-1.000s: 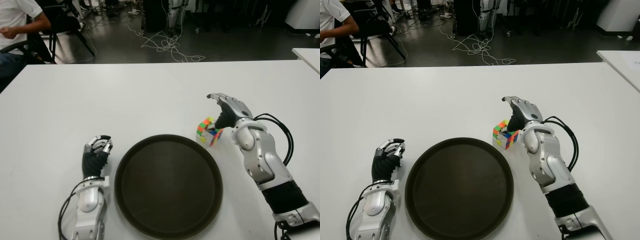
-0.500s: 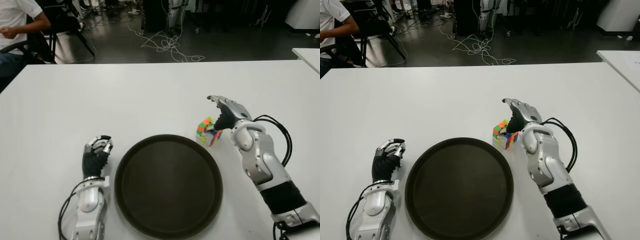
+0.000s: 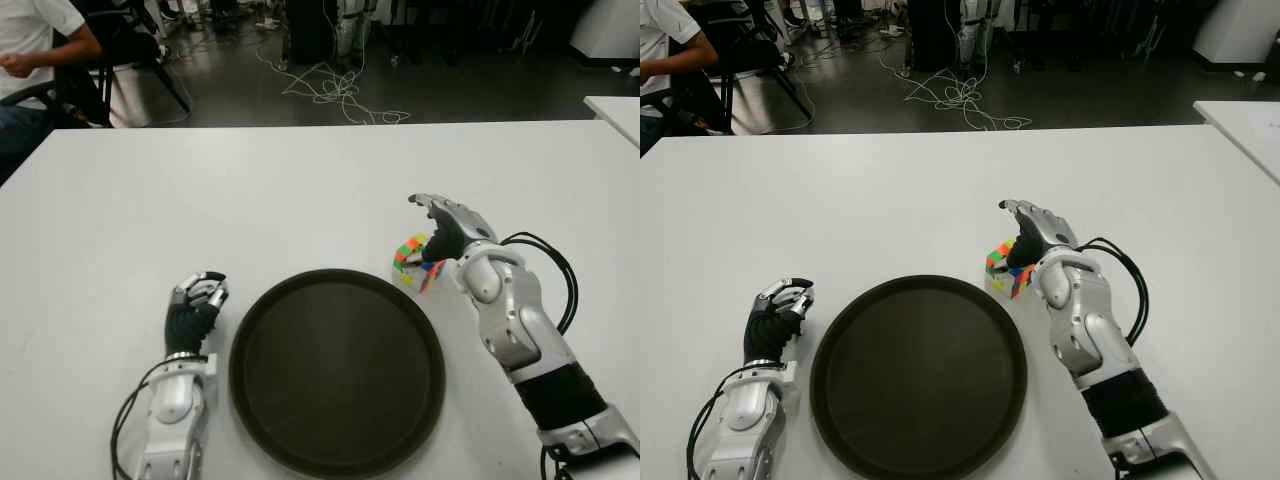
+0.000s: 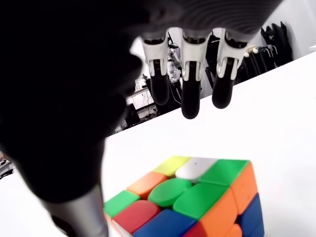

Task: Pick up the Rubik's Cube and put it in the plate

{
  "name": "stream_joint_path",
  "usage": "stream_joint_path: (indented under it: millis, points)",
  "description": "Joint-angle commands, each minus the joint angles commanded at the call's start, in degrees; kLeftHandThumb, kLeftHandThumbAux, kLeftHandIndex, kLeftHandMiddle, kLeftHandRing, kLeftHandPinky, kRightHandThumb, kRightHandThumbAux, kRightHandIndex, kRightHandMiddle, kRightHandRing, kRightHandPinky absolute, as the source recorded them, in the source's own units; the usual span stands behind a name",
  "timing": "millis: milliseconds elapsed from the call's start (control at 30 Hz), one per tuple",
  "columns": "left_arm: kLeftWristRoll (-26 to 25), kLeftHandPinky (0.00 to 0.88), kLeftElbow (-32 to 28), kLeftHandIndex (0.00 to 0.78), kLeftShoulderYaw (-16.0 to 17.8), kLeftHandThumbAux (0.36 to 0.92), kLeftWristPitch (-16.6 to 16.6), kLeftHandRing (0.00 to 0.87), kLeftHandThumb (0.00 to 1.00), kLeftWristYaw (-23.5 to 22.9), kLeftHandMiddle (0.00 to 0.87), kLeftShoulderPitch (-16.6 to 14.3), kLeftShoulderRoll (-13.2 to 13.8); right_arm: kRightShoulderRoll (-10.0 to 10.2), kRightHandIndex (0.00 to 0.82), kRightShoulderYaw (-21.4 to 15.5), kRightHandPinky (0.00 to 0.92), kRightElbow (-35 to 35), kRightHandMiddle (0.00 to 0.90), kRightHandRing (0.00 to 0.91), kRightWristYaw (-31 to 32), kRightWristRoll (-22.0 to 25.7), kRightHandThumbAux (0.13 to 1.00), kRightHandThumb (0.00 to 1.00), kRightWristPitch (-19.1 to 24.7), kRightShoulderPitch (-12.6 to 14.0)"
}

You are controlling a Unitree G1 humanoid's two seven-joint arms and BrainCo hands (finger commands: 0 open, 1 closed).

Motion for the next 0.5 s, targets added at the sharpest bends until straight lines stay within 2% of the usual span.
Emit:
stream_joint_path:
  millis: [233, 500]
  points:
    - [0.1, 0.829, -0.7, 0.444, -0.2, 0.704, 0.4, 0.832, 0.711, 0.5, 0.812, 0.1, -0.1, -1.2, 0.227, 1.3, 0.283, -0.7, 0.215, 0.245, 2.4, -0.3, 0.882, 0.0, 0.2, -0.2]
    - [-0.3, 0.828, -1.0, 0.444, 0.0, 0.704, 0.7, 0.828, 0.711, 0.7, 0.811, 0.2, -0.4, -1.5, 0.262, 2.0, 0.309, -1.3, 0.226, 0.255, 3.2, -0.5, 0.874, 0.0, 0.6, -0.1]
